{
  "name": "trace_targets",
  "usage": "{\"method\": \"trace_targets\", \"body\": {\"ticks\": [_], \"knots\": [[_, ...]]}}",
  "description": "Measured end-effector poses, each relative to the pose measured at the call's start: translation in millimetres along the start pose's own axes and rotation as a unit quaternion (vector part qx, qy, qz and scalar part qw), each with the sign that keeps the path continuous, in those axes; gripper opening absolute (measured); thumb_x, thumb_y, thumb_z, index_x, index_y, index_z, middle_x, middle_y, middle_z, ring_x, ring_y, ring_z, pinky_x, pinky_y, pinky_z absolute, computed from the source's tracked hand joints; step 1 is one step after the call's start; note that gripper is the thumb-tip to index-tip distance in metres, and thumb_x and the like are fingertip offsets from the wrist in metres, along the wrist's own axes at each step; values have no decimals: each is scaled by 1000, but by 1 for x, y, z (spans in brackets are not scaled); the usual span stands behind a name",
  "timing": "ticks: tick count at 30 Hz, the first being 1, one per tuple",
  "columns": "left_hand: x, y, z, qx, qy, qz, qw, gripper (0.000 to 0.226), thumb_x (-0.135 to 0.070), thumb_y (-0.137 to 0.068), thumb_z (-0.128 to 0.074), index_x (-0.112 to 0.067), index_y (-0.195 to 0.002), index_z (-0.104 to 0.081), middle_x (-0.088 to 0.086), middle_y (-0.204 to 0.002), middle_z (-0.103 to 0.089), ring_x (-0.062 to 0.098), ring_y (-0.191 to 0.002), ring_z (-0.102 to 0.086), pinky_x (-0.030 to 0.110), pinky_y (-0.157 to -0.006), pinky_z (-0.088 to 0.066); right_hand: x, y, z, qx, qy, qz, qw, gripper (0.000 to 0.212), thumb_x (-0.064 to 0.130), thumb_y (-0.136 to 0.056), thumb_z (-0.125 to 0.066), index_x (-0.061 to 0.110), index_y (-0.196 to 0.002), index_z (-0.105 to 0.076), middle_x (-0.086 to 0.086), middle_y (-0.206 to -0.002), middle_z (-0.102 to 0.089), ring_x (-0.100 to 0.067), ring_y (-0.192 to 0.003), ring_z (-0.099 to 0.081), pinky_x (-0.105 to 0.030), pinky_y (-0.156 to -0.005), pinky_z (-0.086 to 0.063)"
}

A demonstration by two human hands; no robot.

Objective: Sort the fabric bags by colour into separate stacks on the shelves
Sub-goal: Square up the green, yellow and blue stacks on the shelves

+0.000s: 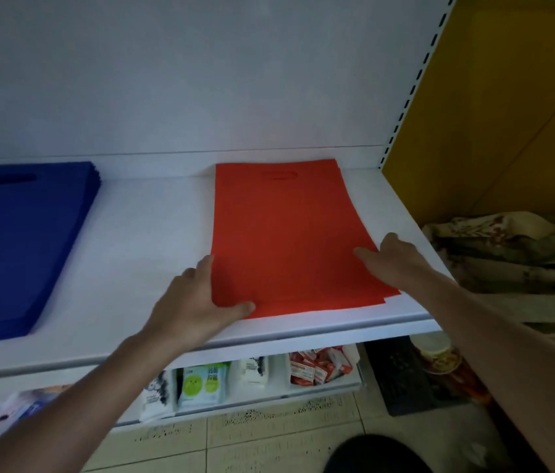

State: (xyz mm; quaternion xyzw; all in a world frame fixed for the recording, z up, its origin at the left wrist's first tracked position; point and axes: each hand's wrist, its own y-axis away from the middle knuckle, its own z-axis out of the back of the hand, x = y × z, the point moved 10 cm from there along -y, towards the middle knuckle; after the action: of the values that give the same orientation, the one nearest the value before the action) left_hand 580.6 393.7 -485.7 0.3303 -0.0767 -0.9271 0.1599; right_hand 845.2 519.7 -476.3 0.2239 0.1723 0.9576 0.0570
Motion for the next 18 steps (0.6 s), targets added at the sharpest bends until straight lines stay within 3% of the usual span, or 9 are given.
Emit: {"method": "trace_targets", "body": {"ticks": [3, 8, 14, 18], "knots": [[-2, 4, -2, -1, -22, 11, 1000, 107, -60, -62, -72, -25, -145, -15, 2, -129, -47, 22, -120, -45, 37, -99, -42, 3, 16, -1, 15, -42, 23, 999, 66, 49, -90, -51, 8, -138, -31, -14, -134, -46, -31, -117, -50, -34, -89, -42], [6, 8, 0, -31, -8, -2, 999, 100, -46, -64, -79, -23, -142, -20, 3, -122, -49, 22, -117, -45, 30, -93, -41, -4, 19, -6, 35, 16, 50, 998, 87, 55, -76, -67, 14, -141, -26, -10, -136, -46, -30, -120, -49, -42, -98, -44], [3, 2, -4, -19, -12, 21, 1000, 111, -40, -67, -79, -24, -148, -6, 10, -127, -42, 23, -121, -43, 29, -97, -36, 4, 23, -33, 129, 85, 129, 980, 115, 49, -60, -81, 30, -146, -7, -8, -139, -33, -29, -127, -38, -45, -105, -38], [7, 0, 4, -38, -25, 16, 999, 99, -35, -74, -75, -21, -148, -11, 9, -129, -42, 22, -121, -42, 31, -98, -37, -2, 17, -28, 77, 133, 148, 977, 113, 50, -59, -82, 28, -143, -9, -7, -135, -35, -27, -122, -41, -43, -99, -42]]}}
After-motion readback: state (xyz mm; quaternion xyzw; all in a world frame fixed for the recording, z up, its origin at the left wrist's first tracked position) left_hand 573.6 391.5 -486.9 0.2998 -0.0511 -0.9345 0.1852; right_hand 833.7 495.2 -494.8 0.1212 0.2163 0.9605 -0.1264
